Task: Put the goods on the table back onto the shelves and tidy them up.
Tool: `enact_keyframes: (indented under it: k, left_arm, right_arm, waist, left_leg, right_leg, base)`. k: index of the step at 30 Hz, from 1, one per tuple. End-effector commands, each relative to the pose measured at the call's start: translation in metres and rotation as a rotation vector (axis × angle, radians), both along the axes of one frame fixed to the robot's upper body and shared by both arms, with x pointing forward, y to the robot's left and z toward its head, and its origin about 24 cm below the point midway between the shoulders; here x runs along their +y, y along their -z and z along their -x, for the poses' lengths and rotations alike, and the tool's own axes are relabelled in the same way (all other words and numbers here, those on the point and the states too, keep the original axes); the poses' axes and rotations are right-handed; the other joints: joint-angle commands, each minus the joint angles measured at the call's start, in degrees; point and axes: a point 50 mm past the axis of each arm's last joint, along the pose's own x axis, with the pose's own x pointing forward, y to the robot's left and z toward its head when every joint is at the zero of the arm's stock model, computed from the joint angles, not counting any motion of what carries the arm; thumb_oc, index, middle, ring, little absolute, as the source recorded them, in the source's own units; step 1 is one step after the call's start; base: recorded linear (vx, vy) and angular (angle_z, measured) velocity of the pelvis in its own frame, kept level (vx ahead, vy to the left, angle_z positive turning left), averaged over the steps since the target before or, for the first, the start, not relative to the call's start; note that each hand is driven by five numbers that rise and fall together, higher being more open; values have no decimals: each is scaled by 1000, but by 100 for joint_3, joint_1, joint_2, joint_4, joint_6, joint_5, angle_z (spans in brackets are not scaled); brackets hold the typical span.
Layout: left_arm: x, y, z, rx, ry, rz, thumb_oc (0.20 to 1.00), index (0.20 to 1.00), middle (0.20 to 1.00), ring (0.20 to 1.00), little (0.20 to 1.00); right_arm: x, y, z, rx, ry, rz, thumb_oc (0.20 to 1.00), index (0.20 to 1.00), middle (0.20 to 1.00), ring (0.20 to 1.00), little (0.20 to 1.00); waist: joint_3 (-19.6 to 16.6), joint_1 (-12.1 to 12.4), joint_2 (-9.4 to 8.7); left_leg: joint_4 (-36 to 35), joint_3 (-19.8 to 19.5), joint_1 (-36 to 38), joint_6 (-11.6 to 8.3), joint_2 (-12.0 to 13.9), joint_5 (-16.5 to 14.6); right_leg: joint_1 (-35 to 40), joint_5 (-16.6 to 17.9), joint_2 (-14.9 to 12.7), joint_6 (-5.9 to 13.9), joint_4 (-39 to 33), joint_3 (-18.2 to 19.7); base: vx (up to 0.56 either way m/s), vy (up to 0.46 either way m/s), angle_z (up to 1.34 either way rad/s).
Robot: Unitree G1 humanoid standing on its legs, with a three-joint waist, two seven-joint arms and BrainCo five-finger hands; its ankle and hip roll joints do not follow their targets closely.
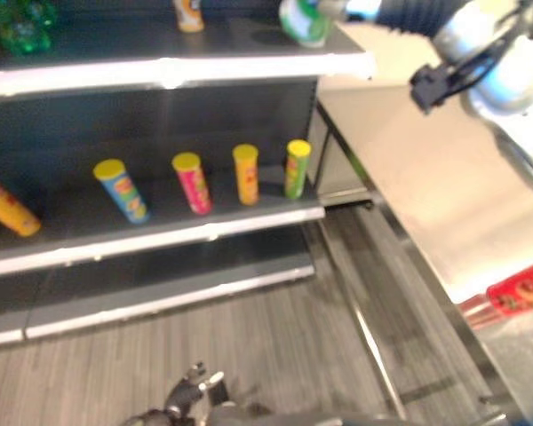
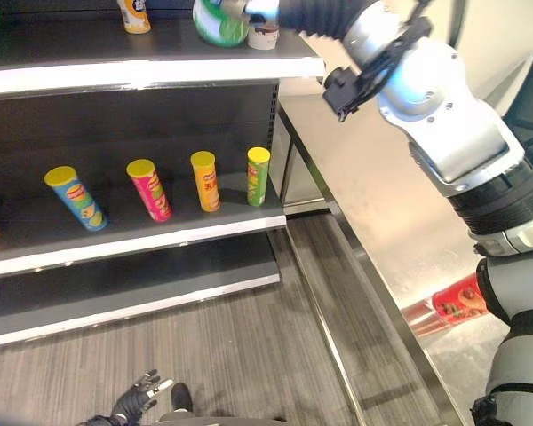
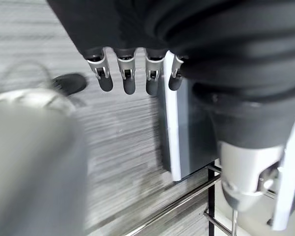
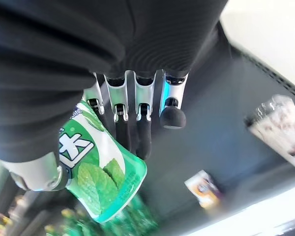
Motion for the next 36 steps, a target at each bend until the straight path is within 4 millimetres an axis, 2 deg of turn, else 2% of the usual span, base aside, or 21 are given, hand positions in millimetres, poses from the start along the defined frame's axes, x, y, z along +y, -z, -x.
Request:
enact_keyframes:
  k: [1, 3, 6, 10, 12, 16, 18, 19, 21, 23, 26, 29, 32, 36]
  left_arm:
    - [10, -11, -11, -81, 11, -38, 1000, 1000, 1000, 1000, 1000]
    - [12, -15, -18, -97, 27, -51, 1000, 1000, 1000, 1000, 1000]
    - [15, -17, -25, -116, 15, -56, 1000, 1000, 1000, 1000, 1000]
    - [8, -16, -30, -120, 42, -46, 1000, 1000, 1000, 1000, 1000]
    - [6, -15, -31, -115, 45, -43, 1000, 1000, 1000, 1000, 1000]
    - [3, -15, -35, -133, 25, -16, 1000, 1000, 1000, 1000, 1000]
    - [5, -15, -33, -128, 2, -21, 1000, 1000, 1000, 1000, 1000]
    - [6, -13, -29, -117, -11, -25, 1000, 1000, 1000, 1000, 1000]
    - [0, -10, -22, -103, -7, 9, 1000, 1000, 1000, 1000, 1000]
    - [-2, -8, -19, -89, 13, 6, 1000, 1000, 1000, 1000, 1000]
    - [-5, -6, -13, -74, 19, 15, 1000, 1000, 1000, 1000, 1000]
    - [-7, -9, -24, -104, 23, 23, 1000, 1000, 1000, 1000, 1000]
    - [-7, -9, -28, -112, 2, 25, 1000, 1000, 1000, 1000, 1000]
    - [-7, -11, -28, -131, -19, 29, 1000, 1000, 1000, 1000, 1000]
  right_arm:
    - [0, -48, 27, -182, -37, -80, 200, 200, 200, 200, 200]
    - [0, -49, 29, -195, -43, -97, 200, 200, 200, 200, 200]
    - [2, -46, 31, -200, -40, -85, 200, 200, 200, 200, 200]
    - [-4, -44, 31, -197, -21, -94, 200, 200, 200, 200, 200]
    - [-5, -43, 29, -194, -12, -89, 200, 200, 200, 200, 200]
    - [-1, -46, 27, -191, 9, -44, 200, 200, 200, 200, 200]
    - [-2, -46, 28, -194, 13, -41, 200, 200, 200, 200, 200]
    - [4, -45, 25, -178, 7, -24, 200, 200, 200, 200, 200]
    - [5, -49, 24, -184, 26, -7, 200, 200, 200, 200, 200]
    - [9, -52, 21, -177, 24, -8, 200, 200, 200, 200, 200]
    - [12, -54, 14, -157, 38, -4, 200, 200, 200, 200, 200]
    - [6, -60, 6, -132, 68, -26, 200, 200, 200, 200, 200]
    - [6, -60, 2, -111, 50, -44, 200, 200, 200, 200, 200]
    - [-4, -55, 0, -100, 62, -43, 200, 200, 200, 200, 200]
  waist:
    - [51, 314, -200]
    - [120, 259, -203]
    - [175, 139, -225]
    - [248, -2, -121]
    - [260, -30, -105]
    - [304, -134, -115]
    - [306, -76, -187]
    - [275, 6, -218]
    - [187, 47, -173]
    - [156, 58, -164]
    - [123, 92, -167]
    - [190, 110, -221]
    - [245, 91, -291]
    - [346, 155, -330]
  left_leg:
    - [19, 42, 97, -340, -42, -135]
    - [19, 72, 122, -278, -98, -256]
    - [19, 67, 175, -292, -170, -366]
    - [19, -85, 235, -328, -161, -476]
    - [19, -127, 303, -331, -162, -530]
    - [19, -369, 567, -381, -155, -703]
    - [19, -428, 648, -458, -162, -714]
    - [19, -543, 572, -552, -60, -604]
    - [19, -676, 406, -639, 81, -451]
    - [19, -706, 396, -658, 105, -428]
    - [19, -748, 405, -652, 122, -417]
    - [19, -772, 393, -629, 84, -391]
    - [19, -715, 459, -583, 19, -466]
    - [19, -697, 460, -457, -157, -606]
  right_leg:
    - [110, 1125, -914, 690, 679, -69]
    - [-197, 1349, -1023, 714, 981, -117]
    - [-350, 1605, -1045, 731, 653, -204]
    - [-700, 1404, -920, 693, 77, 5]
    - [-767, 1383, -911, 699, 13, 107]
    - [-1165, 1516, -1007, 817, -75, 563]
    - [-997, 1418, -1009, 780, -90, 371]
    - [-909, 1322, -923, 755, -90, 170]
    - [-791, 1095, -774, 657, -90, -110]
    - [-730, 1030, -727, 627, -90, -171]
    - [-611, 952, -682, 600, -90, -266]
    - [-573, 949, -673, 598, -90, -288]
    - [-508, 993, -721, 621, -90, -263]
    - [-554, 1188, -851, 742, -90, -240]
  base:
    - [90, 191, -13]
    - [54, 150, -7]
    - [74, 60, -5]
    - [71, 22, -1]
    - [90, -8, -2]
    - [163, -88, 17]
    - [63, -160, 32]
    - [27, -252, 44]
    - [38, -189, 60]
    - [54, -61, 56]
    - [55, -37, 22]
    - [-9, 7, 21]
    - [15, 46, 1]
    - [-6, 73, -3]
